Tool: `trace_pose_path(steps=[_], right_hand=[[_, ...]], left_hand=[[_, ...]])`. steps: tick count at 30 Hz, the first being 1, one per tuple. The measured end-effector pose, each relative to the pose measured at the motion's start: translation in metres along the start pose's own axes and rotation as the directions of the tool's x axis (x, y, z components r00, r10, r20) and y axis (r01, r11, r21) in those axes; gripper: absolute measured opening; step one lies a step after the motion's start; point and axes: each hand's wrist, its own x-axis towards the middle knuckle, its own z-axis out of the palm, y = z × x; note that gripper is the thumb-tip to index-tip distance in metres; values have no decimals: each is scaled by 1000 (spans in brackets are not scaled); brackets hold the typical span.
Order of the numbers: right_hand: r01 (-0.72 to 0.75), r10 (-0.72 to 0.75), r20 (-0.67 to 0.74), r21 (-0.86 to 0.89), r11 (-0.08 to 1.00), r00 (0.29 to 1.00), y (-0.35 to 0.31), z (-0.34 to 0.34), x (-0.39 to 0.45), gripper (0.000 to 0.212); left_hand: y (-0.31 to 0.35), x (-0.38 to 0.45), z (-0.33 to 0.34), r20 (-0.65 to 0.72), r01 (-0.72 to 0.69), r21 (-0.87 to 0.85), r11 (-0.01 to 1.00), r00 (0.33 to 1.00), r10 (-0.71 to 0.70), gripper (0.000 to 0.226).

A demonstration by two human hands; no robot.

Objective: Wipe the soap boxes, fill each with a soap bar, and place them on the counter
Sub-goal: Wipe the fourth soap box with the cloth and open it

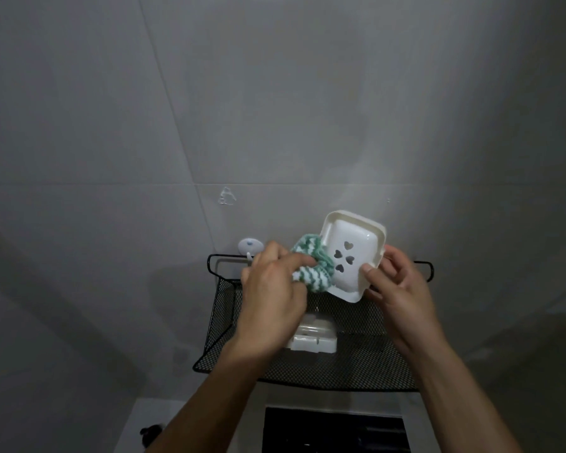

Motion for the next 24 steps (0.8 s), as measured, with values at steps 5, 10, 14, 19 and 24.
trace_pose_path(steps=[5,10,14,19,24], right_hand=[[-32,29,34,67,997,999,4,5,-2,36],[-36,21,126,122,992,992,3,15,-5,36],[-27,10,117,147,989,993,4,15,-5,37],[52,-65,76,154,987,995,3,13,-4,41],[73,-82,62,143,987,995,0,7,-2,41]], left_hand=[[16,6,-13,-152,-51,-239,970,988,14,43],[32,13,-3,-143,-130,107,986,979,145,47],[35,17,5,-120,-92,286,954,984,131,53],[36,22,10,-69,-61,200,978,995,76,52],[32,17,11,-22,-61,94,994,998,63,48]])
